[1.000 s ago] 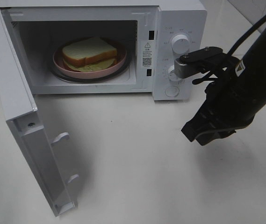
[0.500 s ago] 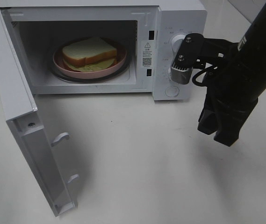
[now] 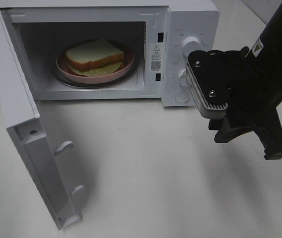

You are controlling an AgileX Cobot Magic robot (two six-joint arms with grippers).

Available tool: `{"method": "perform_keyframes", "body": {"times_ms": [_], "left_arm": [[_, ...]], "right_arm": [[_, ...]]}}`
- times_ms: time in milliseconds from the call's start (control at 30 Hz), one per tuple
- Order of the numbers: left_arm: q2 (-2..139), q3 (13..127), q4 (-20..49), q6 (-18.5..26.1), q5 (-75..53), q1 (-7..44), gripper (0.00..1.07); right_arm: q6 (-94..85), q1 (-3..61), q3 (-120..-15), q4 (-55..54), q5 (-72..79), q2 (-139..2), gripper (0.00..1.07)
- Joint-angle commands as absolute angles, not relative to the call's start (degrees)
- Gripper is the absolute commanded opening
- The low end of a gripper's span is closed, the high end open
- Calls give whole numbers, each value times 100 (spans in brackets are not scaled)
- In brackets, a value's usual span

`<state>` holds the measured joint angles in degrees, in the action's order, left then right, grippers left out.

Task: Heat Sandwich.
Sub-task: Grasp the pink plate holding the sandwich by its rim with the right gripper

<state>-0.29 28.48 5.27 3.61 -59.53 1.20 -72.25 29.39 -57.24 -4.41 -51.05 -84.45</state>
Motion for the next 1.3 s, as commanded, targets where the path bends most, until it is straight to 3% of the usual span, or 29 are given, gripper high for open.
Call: {"method": "perform_keyframes", "body": {"times_ms": [33,100,133,167,300,333,367,433,733,1300], "left_arm": [[-143,2830,550,378,-5953,109,104],[-143,2830,550,378,-5953,109,104],[-143,2830,550,378,-5953,109,104],[-143,2830,550,378,-5953,109,104],[-143,2830,550,378,-5953,109,104],[-143,2830,550,378,-5953,109,104],[-143,2830,550,378,-5953,109,104],[-143,2830,550,378,-5953,109,104],[-143,2830,550,378,-5953,109,104],[-143,2830,550,378,-5953,109,104]], "right_arm": [[-7380,2928,-5747,-338,-5099,-8405,38],[-7380,2928,-5747,-338,-5048,-8405,47],[-7351,2928,-5747,-344,-4956,-8405,56],[-7351,2928,-5747,-344,-4956,-8405,56],[-6996,2928,-5747,-372,-4813,-8405,82],[-6996,2928,-5747,-372,-4813,-8405,82],[-6858,2928,-5747,-367,-4790,-8405,91],[-6853,2928,-5747,-327,-4790,-8405,96],[-6904,2951,-5827,97,-4526,-8463,95],[-7093,3472,-6956,258,-4228,-9494,92]]}}
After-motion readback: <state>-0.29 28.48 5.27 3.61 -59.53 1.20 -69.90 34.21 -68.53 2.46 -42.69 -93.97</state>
